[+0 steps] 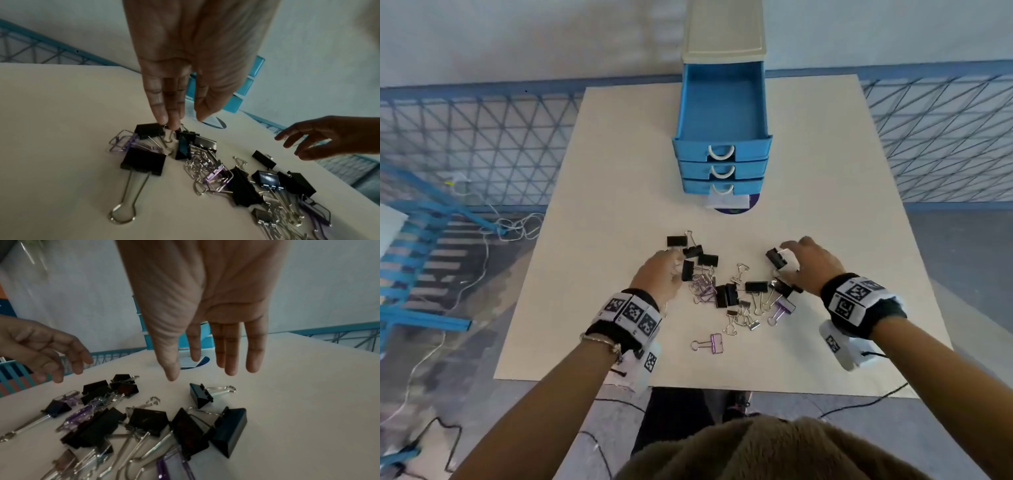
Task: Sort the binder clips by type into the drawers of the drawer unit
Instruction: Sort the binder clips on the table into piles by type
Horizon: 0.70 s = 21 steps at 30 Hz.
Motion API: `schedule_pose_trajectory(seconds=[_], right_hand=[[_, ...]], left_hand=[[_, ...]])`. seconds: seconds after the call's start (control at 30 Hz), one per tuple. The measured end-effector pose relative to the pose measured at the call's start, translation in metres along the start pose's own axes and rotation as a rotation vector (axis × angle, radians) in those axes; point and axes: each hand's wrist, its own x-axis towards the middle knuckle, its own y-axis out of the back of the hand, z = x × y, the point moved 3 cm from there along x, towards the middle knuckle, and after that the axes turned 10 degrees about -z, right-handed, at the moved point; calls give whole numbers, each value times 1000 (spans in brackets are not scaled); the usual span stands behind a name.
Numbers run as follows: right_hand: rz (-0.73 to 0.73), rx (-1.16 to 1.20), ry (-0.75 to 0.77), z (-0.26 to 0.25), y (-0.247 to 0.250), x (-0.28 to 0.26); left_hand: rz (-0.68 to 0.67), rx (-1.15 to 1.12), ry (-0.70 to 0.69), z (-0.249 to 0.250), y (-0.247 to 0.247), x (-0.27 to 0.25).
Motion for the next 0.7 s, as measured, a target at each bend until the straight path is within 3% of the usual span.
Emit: schedule_pose_trajectory(seconds=[0.2, 0.37, 0.5, 0.7], right_hand=[[-89, -78, -49, 0, -4, 27], [-163, -92, -61, -5, -11, 49], [-135, -89, -79, -9, -14, 56], [-160, -74, -47, -22, -12, 62]], left_hand=[[-116, 92, 93, 9, -13, 31], [-181, 276, 72, 8, -18, 56], [-283, 400, 56, 11, -22, 66], [-197, 388, -30, 8, -31, 67]])
